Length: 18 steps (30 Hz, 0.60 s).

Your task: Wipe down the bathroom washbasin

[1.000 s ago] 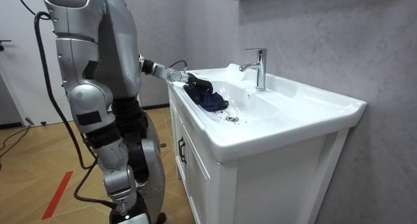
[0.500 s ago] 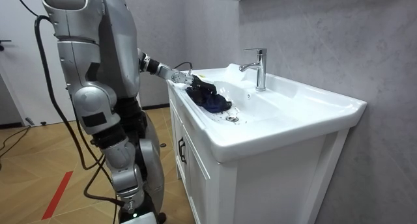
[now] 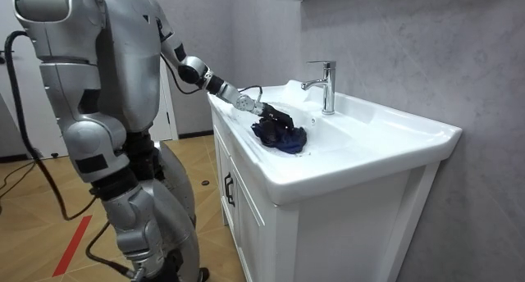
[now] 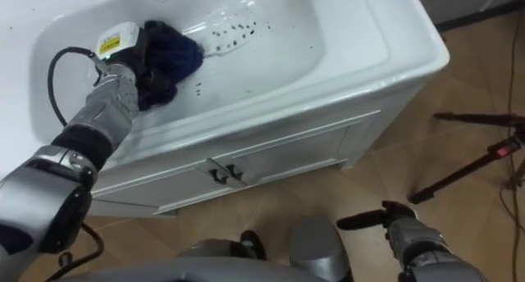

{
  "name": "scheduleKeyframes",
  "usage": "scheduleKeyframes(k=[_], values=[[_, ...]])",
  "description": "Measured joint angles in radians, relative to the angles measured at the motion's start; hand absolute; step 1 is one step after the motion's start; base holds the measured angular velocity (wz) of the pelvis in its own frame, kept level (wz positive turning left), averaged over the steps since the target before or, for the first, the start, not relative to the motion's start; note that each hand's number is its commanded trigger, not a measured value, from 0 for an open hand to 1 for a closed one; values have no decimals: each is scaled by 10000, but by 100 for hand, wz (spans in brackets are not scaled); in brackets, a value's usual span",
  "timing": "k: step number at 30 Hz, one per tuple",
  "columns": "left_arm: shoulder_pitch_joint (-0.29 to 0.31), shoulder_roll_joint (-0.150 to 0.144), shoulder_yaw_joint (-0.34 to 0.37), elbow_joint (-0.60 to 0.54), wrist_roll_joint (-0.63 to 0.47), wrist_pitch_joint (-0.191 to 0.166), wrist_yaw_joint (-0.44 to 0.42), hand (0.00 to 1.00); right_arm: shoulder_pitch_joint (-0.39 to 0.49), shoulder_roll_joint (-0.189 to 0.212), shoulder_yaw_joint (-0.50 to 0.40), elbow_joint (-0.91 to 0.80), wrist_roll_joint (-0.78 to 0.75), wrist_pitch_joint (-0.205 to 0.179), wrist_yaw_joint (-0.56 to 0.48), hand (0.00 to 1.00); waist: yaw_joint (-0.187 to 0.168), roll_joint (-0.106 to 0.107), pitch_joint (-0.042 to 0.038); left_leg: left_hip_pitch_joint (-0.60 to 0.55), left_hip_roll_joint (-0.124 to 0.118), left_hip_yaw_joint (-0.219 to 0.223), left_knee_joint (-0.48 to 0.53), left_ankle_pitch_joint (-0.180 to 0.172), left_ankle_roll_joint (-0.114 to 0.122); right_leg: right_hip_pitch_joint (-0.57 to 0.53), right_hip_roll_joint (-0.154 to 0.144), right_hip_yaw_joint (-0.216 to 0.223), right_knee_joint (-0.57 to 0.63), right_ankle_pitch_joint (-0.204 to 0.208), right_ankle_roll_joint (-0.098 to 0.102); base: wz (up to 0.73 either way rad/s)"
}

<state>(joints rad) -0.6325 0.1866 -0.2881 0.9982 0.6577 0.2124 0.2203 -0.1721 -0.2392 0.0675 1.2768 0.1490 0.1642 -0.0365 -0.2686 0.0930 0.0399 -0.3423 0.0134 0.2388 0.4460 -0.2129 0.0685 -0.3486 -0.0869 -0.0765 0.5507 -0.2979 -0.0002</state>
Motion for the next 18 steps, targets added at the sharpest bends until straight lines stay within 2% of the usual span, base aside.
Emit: scheduleKeyframes(k=[2, 4, 6, 10, 12, 15, 18], values=[[-251, -80, -6, 113, -8, 3, 190, 100, -89, -2, 6, 59, 3, 9, -141, 0, -75, 20, 32, -265, -13, 49, 64, 35, 26, -352, -19, 81, 196, 3, -4, -2], [-487, -90, -37, 318, -545, 17, 523, 100, -212, -13, 19, 111, 43, 26, -386, 0, -171, 107, 99, -503, -12, 53, 173, 54, 40, -612, 22, 199, 335, 0, 12, 0], [-516, -94, -68, 484, -1076, 17, 842, 100, -330, -14, 84, 115, 77, 20, -540, 0, -226, 163, 119, -542, -19, 112, 188, 57, 45, -717, 42, 323, 419, -17, 40, -7], [-626, -90, -188, 535, -1955, 43, 1797, 100, -760, -20, 223, 118, 438, -19, -827, 0, -305, 198, 131, -890, -103, 352, 115, 197, 126, -1350, -35, 585, 761, -5, 82, -10], [-761, -97, -306, 536, -1989, 43, 2078, 100, -779, -36, 209, 113, 435, -19, -868, 0, -412, 175, 147, -1082, -152, 375, 97, 285, 158, -1601, -101, 581, 894, -5, 87, 7], [-835, -137, -309, 471, -2410, 44, 2402, 100, -575, -174, 209, 116, 416, -15, -915, 0, -681, 172, 153, -1199, -261, 361, -10, 361, 122, -1811, -201, 583, 1000, -35, 110, 6], [-1003, -145, -367, 437, -3101, 42, 2591, 100, -300, -329, 332, 149, 476, 8, -909, 0, -885, 173, 151, -1326, -260, 368, 7, 376, 125, -1944, -199, 586, 1032, -32, 120, 2]])
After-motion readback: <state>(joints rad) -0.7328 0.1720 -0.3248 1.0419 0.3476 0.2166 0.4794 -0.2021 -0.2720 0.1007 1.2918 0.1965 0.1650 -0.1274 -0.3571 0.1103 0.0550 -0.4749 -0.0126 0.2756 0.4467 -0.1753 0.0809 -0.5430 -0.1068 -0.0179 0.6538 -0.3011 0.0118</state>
